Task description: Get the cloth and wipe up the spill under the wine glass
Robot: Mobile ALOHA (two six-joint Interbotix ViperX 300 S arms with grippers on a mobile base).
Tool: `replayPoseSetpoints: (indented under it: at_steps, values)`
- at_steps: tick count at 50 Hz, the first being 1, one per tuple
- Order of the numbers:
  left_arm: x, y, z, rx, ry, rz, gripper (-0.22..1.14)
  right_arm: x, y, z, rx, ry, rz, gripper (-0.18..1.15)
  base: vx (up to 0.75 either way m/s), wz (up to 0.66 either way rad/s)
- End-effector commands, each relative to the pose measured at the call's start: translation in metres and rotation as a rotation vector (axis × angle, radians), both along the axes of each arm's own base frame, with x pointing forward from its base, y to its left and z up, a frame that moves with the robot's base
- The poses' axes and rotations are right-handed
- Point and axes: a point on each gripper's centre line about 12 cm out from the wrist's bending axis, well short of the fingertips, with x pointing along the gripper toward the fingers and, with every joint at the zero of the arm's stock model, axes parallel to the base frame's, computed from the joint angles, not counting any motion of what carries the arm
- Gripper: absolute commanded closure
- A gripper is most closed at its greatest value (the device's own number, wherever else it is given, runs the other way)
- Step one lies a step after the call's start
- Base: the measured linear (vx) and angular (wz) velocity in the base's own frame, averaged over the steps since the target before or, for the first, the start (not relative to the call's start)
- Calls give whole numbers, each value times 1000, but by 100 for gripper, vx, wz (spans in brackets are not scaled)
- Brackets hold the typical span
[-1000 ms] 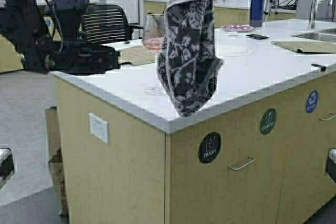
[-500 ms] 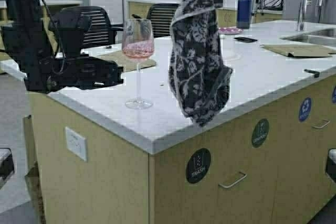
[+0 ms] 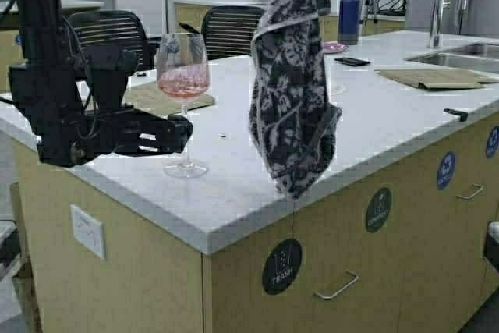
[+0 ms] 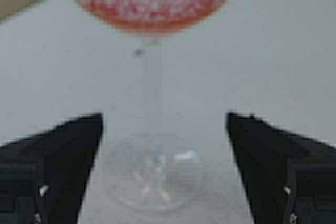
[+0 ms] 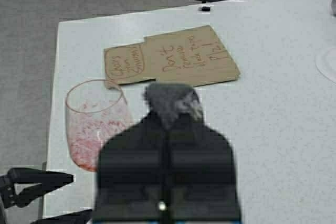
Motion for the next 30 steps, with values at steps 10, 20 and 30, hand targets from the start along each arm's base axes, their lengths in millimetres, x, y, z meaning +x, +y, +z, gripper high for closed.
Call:
replayPoseSetpoints:
  at_steps: [10, 20, 30]
  values:
    - [36, -12, -13, -31, -70, 3, -8, 4, 3, 4, 13, -16, 0, 91, 6, -2]
    - [62, -21, -13, -50, -137, 1, -8, 7, 5, -2, 4, -1, 0, 91, 3, -1]
    - [72, -24, -14, -62, -158, 5, -6, 8, 5, -4, 0, 2, 2, 91, 1, 0]
